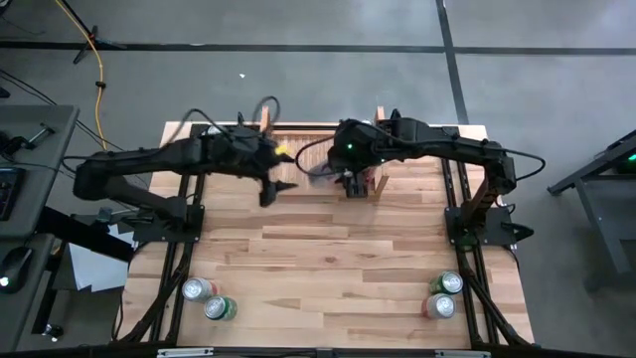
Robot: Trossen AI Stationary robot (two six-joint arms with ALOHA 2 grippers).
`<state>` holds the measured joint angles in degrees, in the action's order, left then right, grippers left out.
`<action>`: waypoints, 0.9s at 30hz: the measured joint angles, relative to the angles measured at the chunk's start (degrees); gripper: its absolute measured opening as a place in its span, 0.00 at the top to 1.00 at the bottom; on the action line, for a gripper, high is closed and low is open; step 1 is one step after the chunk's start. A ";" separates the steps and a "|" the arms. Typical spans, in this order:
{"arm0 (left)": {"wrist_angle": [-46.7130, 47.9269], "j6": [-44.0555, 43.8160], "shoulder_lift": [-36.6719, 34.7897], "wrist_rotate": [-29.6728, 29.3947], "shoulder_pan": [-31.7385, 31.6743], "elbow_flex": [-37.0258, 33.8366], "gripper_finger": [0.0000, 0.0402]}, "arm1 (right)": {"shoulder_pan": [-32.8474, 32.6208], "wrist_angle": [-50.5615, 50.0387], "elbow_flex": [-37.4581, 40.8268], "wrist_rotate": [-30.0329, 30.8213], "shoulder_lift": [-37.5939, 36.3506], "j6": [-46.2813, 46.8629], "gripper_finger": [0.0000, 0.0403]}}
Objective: Place canned beverage on shelf
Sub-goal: Put the red-silver soda can aligned with the other red-silver soda can on the shelf
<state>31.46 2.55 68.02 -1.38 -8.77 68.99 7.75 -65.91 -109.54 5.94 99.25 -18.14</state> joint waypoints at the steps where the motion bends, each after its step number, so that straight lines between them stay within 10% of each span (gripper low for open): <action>1: 1.11 -0.44 -1.45 -1.49 -0.50 0.00 0.23 | 0.68 -0.95 0.00 1.64 -0.14 -0.01 0.30; 11: 2.91 -8.02 -14.21 -7.66 -2.96 0.00 0.23 | 13.04 6.41 0.02 8.82 2.43 13.32 0.30; 27: 0.73 -9.96 -16.16 -8.42 -2.96 0.00 0.23 | 23.78 4.88 0.11 -1.44 11.87 31.64 0.30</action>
<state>32.19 -7.41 51.86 -9.80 -11.73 68.99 31.53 -61.03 -109.43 4.49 111.12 13.50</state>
